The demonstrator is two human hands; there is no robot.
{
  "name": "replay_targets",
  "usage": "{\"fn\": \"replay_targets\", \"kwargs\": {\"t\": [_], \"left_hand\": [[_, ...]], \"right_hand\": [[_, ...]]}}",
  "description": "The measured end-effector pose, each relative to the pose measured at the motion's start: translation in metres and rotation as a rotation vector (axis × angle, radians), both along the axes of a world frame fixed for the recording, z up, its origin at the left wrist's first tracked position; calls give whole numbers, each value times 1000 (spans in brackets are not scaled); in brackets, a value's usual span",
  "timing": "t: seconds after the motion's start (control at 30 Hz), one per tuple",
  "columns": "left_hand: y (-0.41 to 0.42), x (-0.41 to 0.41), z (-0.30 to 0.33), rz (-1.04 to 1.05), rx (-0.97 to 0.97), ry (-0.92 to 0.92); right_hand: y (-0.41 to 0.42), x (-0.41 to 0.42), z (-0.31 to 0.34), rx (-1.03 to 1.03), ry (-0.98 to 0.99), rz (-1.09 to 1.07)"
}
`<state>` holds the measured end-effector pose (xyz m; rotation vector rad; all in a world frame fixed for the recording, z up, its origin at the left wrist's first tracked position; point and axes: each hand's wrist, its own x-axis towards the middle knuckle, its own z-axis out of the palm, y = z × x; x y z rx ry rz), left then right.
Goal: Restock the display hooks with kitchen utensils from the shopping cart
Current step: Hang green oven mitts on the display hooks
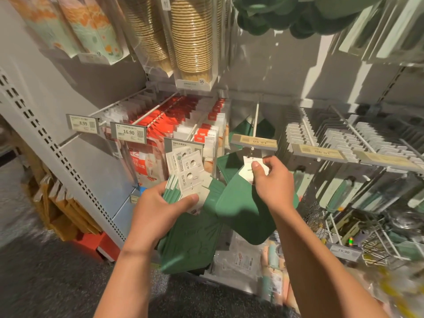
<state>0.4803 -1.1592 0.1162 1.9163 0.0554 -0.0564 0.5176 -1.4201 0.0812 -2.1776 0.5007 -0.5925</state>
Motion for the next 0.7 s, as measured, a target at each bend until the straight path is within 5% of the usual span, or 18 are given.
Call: {"fn": "replay_targets", "kwargs": {"t": [0.37,0.7], "left_hand": [[28,11,11,-30,59,49],[5,7,7,-112,-206,-8]], "right_hand": [[-8,32,0,59,130,-49],[21,-1,12,183,56,-33]]}}
